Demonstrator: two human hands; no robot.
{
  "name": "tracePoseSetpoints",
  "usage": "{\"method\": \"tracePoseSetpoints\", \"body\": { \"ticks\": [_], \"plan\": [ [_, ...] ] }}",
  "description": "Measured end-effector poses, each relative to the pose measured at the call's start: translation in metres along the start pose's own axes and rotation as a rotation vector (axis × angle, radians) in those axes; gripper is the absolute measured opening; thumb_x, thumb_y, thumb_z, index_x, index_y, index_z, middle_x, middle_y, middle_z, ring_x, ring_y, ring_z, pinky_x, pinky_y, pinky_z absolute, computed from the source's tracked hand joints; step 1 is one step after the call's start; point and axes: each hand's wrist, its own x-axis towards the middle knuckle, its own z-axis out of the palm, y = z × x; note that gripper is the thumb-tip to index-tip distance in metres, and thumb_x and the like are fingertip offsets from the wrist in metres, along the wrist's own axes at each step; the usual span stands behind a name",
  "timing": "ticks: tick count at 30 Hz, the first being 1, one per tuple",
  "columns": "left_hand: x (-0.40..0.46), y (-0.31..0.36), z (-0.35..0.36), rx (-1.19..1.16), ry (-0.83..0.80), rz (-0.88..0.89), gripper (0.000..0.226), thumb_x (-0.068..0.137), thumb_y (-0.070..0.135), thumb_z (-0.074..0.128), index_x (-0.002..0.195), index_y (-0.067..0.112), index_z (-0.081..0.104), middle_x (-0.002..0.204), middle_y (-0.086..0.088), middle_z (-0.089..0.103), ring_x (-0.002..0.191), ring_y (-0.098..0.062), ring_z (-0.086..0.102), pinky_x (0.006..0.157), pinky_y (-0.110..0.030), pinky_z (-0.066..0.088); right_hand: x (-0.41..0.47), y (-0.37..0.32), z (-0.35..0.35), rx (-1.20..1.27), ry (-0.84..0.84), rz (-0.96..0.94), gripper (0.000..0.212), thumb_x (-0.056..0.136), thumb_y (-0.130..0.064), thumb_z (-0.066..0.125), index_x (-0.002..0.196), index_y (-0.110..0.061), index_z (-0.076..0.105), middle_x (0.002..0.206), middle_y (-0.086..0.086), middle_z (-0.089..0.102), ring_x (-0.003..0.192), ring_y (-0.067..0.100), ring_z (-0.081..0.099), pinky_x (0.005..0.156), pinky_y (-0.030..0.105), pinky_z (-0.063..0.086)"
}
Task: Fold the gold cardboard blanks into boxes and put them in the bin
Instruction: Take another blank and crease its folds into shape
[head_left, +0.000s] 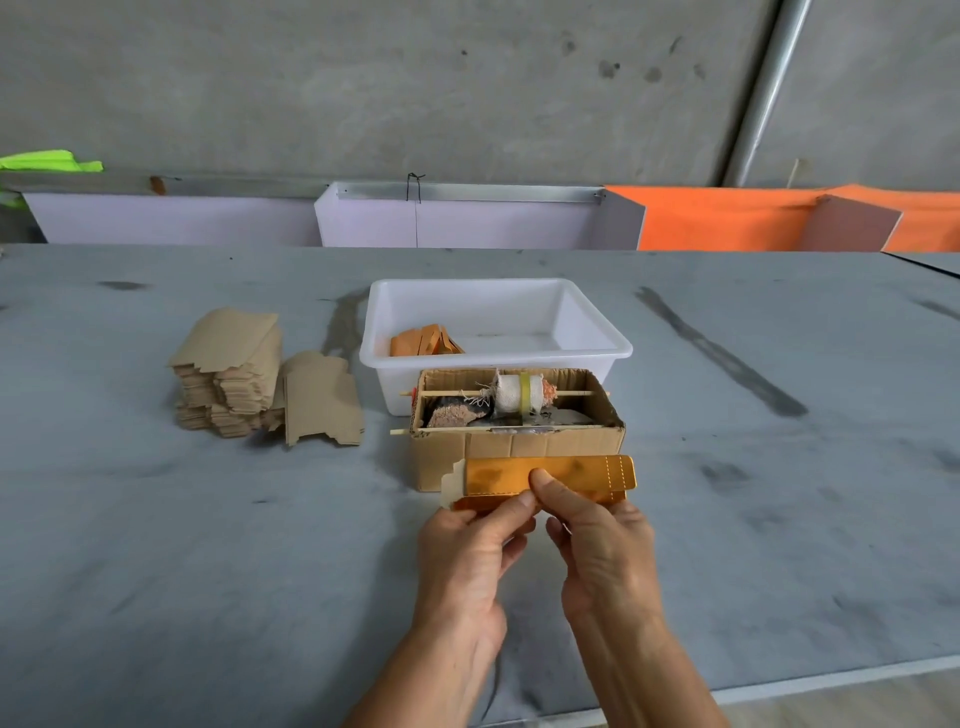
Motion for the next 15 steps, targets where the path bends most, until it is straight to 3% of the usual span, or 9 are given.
{"method": "tracePoseSetpoints", "body": {
  "ticks": [2,7,11,15],
  "plan": [
    [-0.001,0.001,0.000,-0.010,-0.004,-0.023,0.014,0.073,0.001,0.074,0.085,0.005,0.068,0.069,-0.006,0.071,0.069,-0.019,0.066,0.067,-0.029,0.050,0.001,0.000,0.001,-0.022,0.012,-0.010,0.020,0.070,0.001,0.076,0.067,-0.015,0.065,0.061,-0.004,0.069,0.059,0.008,0.060,0.063,0.025,0.041],
    [0.000,0.008,-0.002,-0.052,-0.003,-0.049,0.006,0.081,0.009,0.067,0.086,0.006,0.065,0.070,-0.009,0.072,0.059,-0.015,0.068,0.061,-0.028,0.049,0.005,-0.007,-0.005,-0.032,-0.024,0.076,0.007,0.082,-0.017,0.070,0.079,-0.012,0.066,0.068,0.002,0.072,0.073,0.017,0.067,0.071,0.030,0.046],
    [0.003,0.013,-0.007,-0.046,0.019,-0.034,0.014,0.087,0.020,0.064,0.091,0.007,0.064,0.071,-0.012,0.072,0.057,-0.017,0.068,0.059,-0.028,0.050,0.009,-0.016,-0.009,-0.061,0.029,0.085,0.017,0.093,-0.023,0.058,0.082,-0.011,0.064,0.062,0.001,0.071,0.070,0.016,0.068,0.069,0.031,0.048],
    [0.006,0.022,-0.014,0.003,0.027,0.027,0.007,0.079,0.004,0.070,0.078,0.010,0.067,0.059,-0.002,0.064,0.051,-0.012,0.055,0.049,-0.022,0.050,0.014,-0.026,-0.004,-0.076,0.077,0.089,0.016,0.092,-0.018,0.060,0.078,-0.009,0.059,0.052,0.001,0.067,0.056,0.014,0.067,0.067,0.030,0.049]
  ]
}}
